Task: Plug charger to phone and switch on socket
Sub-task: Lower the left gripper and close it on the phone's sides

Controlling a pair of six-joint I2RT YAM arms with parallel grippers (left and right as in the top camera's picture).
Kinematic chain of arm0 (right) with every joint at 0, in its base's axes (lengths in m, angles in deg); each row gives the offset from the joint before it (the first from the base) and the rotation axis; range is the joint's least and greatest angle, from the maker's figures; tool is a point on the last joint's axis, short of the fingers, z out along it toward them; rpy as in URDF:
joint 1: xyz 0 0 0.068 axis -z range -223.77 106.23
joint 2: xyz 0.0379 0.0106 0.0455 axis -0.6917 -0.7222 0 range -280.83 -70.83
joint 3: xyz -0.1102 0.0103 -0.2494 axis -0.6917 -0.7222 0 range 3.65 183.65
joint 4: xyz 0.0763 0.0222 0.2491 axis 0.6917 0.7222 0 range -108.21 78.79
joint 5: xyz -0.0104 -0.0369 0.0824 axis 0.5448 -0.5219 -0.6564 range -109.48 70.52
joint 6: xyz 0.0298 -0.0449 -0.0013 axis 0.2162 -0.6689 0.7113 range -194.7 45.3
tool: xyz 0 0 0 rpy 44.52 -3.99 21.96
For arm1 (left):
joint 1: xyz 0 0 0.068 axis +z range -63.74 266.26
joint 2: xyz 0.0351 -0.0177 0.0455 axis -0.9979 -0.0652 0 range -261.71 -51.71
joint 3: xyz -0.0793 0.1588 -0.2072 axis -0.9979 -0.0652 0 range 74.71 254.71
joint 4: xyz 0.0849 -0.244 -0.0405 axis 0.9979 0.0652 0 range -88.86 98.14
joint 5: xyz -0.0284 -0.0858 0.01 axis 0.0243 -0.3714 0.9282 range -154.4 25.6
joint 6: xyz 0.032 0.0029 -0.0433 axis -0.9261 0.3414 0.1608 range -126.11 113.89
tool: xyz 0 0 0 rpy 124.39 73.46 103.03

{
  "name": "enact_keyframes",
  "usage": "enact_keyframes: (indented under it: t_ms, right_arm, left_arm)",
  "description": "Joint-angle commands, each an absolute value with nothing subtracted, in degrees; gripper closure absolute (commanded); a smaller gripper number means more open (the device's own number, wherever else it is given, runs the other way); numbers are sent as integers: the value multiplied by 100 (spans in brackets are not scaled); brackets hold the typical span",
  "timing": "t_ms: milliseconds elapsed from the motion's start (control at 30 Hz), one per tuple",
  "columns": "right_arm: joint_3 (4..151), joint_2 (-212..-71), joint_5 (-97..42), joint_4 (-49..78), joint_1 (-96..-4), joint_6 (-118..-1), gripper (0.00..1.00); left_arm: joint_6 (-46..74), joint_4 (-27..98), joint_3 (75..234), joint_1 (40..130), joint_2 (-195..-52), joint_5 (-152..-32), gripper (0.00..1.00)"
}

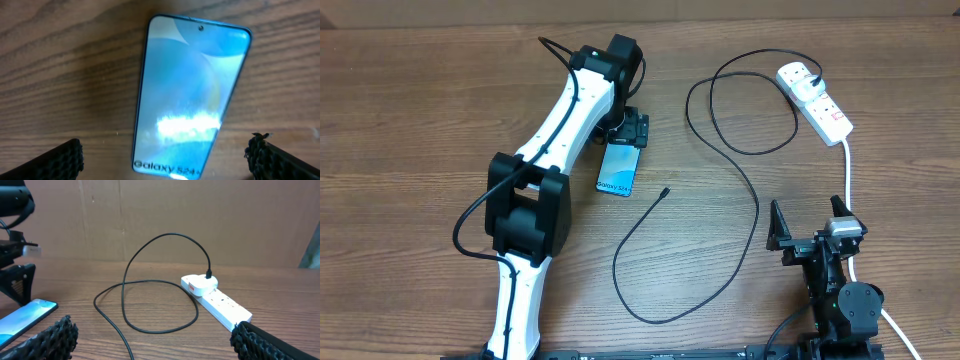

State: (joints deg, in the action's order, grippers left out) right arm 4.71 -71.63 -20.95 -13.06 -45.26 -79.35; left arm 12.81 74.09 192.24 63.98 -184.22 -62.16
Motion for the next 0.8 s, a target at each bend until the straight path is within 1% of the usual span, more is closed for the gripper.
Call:
enact_keyframes:
  t_ms: [0, 100, 267, 467, 767]
  right_arm:
    - [412, -7100, -2087, -1339, -4502, -7904, 0]
    - [412, -7100, -2085, -1339, -4502, -7904, 0]
    - [412, -7100, -2087, -1339, -4502, -7904, 0]
    - [412, -7100, -2085, -1339, -4502, -7904, 0]
    - [412, -7100, -2087, -1339, -4502, -7904, 0]
  left_arm:
    - [1427, 7219, 19211, 6184, -18546, -5956, 0]
    - [1316, 7132, 19159, 6147, -18549, -5982, 0]
    - [1045, 7134, 19047, 6151, -18549, -6362, 0]
    - [1016, 7086, 18765, 6195, -18549, -6166, 0]
    - [1016, 6933, 18623, 6247, -18549, -6238, 0]
